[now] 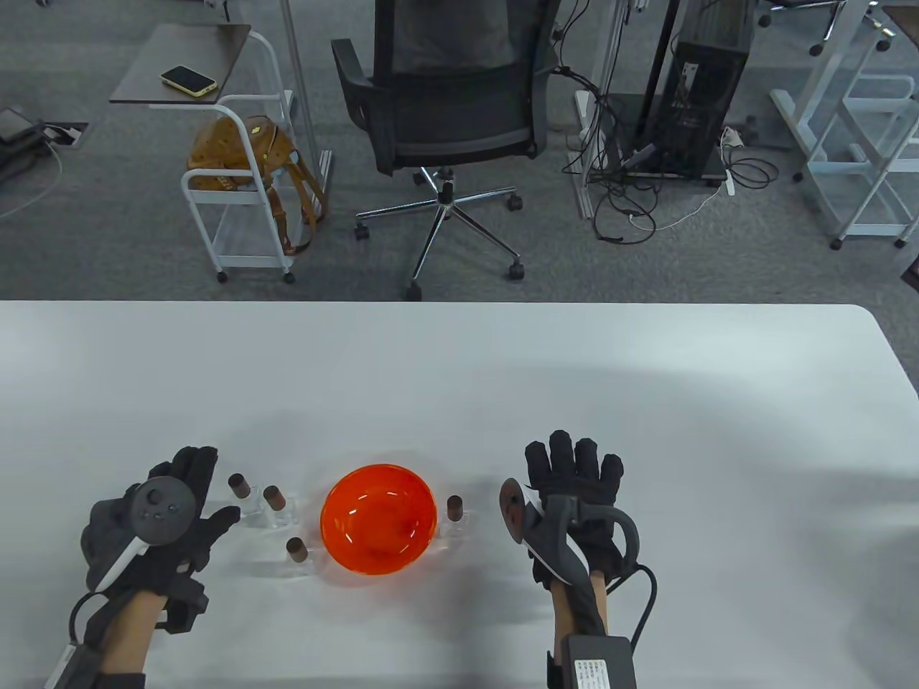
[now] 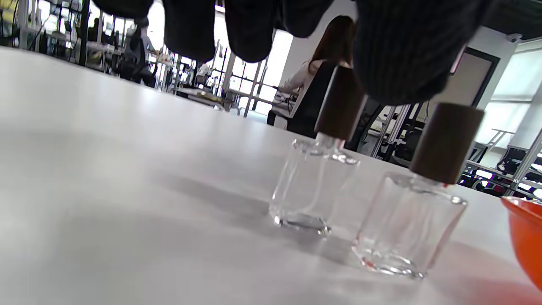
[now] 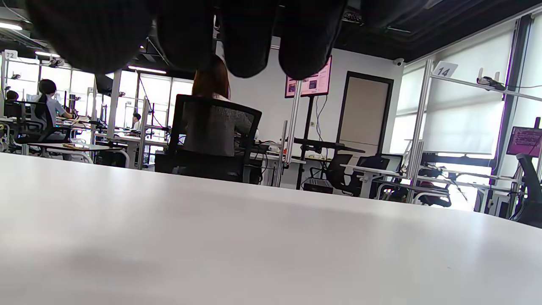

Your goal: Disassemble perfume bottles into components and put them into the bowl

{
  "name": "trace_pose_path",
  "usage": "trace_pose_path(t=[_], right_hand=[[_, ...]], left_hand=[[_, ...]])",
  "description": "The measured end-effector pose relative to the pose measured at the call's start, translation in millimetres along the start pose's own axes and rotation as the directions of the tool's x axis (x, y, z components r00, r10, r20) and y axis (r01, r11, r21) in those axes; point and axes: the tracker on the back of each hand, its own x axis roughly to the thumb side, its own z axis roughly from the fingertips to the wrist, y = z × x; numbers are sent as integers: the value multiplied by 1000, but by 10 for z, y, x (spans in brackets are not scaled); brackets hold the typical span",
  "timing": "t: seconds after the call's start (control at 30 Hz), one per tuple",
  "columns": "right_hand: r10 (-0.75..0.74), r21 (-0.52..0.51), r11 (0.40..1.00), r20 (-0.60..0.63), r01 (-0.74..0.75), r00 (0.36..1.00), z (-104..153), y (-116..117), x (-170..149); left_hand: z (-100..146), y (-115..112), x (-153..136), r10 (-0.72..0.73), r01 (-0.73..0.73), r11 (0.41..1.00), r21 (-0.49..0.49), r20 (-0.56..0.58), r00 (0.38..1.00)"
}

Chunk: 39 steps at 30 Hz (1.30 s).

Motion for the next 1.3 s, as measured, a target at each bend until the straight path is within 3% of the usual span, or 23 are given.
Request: trace_pose_path(t=[0.1,0.23,0.57,0.67,0.8,1.0,1.13,1.3], right_hand=[[-22,-4,1000,2,22,1000,6,-29,-4],[-41,10,999,3,41,999,1,-10,-6],[-78,25,997,-13,78,997,-17,-10,-35],[-84,37,996,-18,85,996,-20,-5,-39],[-86,48,995,-16,87,996,-13,-23,-43],[-94,47,994,-12,94,996,-16,-15,-33],[-90,50,995,0,90,996,-8,-14,-11],[-90,51,995,12,89,996,0,-10,3]], left_hand=[[-159,-142,-131,136,-141,984,-111,-50,989],[-314,-286,-245,226,-244,951,-189,-110,968],[-440,-400,-305,299,-310,943,-121,-97,949],[-438,-407,-291,292,-301,944,-133,-83,953],[-419,-353,-283,344,-347,934,-80,-52,938],[-297,109,64,415,-419,908,7,116,902],[-95,346,510,398,-421,907,28,275,875],[119,285,851,393,-428,904,9,380,838]])
